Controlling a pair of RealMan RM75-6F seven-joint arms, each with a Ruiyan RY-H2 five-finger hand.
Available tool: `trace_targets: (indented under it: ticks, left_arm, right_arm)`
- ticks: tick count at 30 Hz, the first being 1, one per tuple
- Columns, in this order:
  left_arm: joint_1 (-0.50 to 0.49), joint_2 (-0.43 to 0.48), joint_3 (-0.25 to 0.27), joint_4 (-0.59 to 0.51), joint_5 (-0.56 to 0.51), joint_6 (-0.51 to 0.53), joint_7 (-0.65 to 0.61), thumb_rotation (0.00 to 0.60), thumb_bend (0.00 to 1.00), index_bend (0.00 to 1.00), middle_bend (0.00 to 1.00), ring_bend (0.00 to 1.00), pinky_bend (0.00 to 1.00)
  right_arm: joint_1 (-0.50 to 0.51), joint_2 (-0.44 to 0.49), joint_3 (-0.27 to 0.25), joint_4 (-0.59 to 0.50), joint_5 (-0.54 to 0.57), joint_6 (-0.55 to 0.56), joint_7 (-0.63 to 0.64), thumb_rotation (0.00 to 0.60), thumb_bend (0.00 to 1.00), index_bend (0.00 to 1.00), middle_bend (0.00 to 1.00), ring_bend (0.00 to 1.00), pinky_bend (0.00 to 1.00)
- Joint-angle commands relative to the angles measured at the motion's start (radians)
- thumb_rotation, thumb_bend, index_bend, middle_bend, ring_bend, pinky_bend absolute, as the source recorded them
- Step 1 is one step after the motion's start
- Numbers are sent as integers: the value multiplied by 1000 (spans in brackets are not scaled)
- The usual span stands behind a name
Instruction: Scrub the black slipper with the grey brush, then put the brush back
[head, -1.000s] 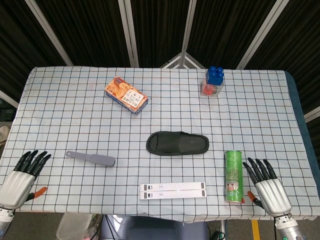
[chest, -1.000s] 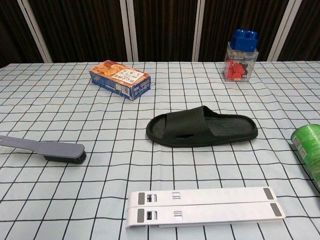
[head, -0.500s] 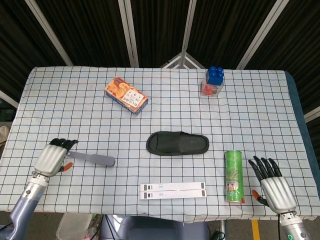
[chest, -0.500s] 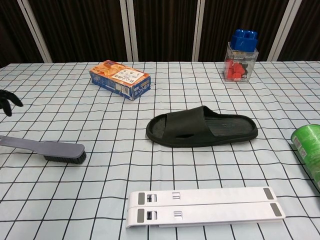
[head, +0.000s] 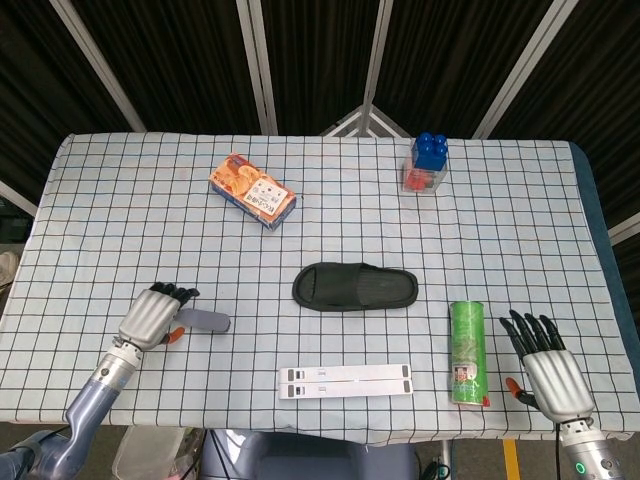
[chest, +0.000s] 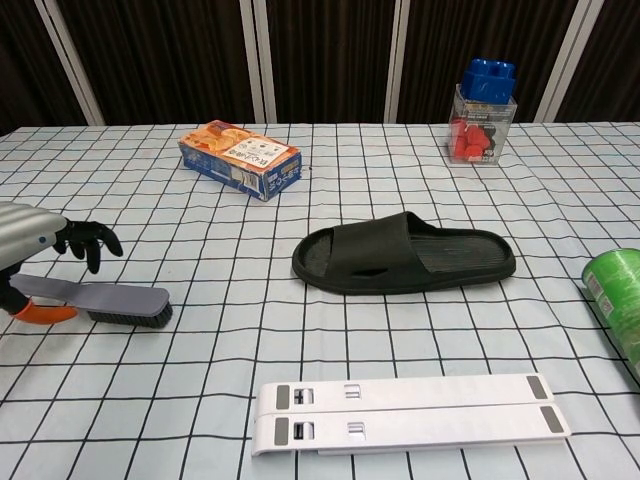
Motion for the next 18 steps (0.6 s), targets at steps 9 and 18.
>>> trace_targets:
  ticks: [9, 18]
  left_arm:
    - [-30, -26, 7, -4, -20, -24, 25, 600, 295, 276, 394, 328, 313]
    - [-58, -56, 9, -7, -34, -40, 56, 600, 339, 300, 422, 352, 313]
  right_arm:
    - [1, 6, 0, -4, 5, 4, 11, 600, 318, 0, 0, 0, 0]
    - [4, 8, -1, -4, 10, -1, 17, 600, 318, 0, 0, 0, 0]
